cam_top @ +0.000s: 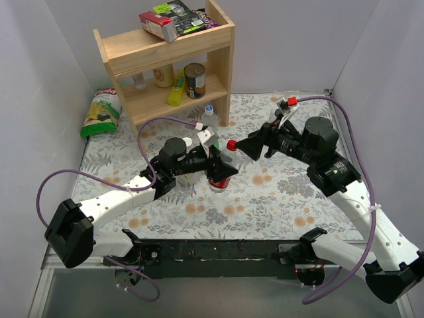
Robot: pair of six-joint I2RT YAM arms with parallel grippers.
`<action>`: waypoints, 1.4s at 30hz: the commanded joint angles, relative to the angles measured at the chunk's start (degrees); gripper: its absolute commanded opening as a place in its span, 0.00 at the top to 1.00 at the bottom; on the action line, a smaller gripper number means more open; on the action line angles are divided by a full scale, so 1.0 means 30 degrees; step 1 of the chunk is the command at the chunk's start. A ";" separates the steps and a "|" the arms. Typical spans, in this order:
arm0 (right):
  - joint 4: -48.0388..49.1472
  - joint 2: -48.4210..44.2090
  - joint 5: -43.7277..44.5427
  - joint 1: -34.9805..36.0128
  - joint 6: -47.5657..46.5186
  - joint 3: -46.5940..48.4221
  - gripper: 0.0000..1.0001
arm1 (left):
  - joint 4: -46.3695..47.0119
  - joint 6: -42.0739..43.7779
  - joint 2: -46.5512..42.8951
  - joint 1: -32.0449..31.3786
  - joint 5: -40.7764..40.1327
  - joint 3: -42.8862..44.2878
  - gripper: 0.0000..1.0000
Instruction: Unscrew the bottle caps
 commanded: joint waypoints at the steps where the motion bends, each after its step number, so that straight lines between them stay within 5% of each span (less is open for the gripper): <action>1: 0.0226 0.0727 0.3366 0.1037 0.1091 0.0444 0.20 | -0.0359 0.0460 -0.0654 -0.0096 -0.1260 0.0752 0.66; 42: 0.1572 0.2400 0.4043 0.2710 0.2117 -0.0375 0.50 | -0.0828 0.0840 -0.0213 -0.0389 -0.1787 0.0898 0.65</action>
